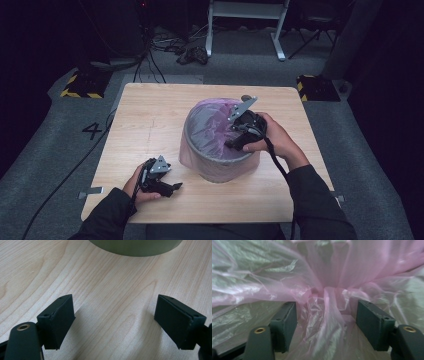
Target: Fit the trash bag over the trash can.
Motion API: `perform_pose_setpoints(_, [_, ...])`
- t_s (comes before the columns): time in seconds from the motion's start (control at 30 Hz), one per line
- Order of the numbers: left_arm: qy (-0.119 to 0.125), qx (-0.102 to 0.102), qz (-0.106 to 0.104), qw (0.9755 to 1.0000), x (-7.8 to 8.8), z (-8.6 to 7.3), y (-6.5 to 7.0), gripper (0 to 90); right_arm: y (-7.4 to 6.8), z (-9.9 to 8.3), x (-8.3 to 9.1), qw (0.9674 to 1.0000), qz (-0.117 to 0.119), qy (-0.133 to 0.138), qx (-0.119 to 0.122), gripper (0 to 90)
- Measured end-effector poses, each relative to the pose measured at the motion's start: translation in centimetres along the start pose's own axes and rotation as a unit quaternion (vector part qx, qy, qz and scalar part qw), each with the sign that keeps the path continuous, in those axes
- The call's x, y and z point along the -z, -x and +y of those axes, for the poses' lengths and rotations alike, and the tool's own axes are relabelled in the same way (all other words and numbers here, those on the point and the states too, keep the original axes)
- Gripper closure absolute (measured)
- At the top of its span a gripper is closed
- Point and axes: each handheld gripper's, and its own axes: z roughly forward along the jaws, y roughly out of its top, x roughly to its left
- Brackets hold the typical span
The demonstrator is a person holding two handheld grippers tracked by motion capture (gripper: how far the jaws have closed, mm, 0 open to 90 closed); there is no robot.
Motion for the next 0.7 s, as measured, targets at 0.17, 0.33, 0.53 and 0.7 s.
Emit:
perform_pose_setpoints(0.17, [0.000, -0.001, 0.000, 1.0000, 0.00, 0.00, 0.00, 16.2, 0.02, 0.29, -0.23, 0.9997, 0.002, -0.023, 0.004, 30.1])
perform_pose_setpoints(0.33, [0.000, 0.000, 0.000, 1.0000, 0.00, 0.00, -0.01, 16.3, 0.04, 0.27, -0.24, 0.9998, 0.003, -0.018, 0.004, 29.1])
perform_pose_setpoints(0.53, [0.000, -0.001, 0.000, 1.0000, 0.00, 0.00, -0.01, 16.3, -0.04, -0.07, 0.11, 0.9996, -0.022, 0.018, -0.004, 28.8])
perform_pose_setpoints(0.7, [0.000, -0.001, 0.000, 1.0000, 0.01, 0.01, -0.01, 16.3, -0.12, -0.35, 0.44, 0.9985, -0.033, 0.042, -0.011, 27.8])
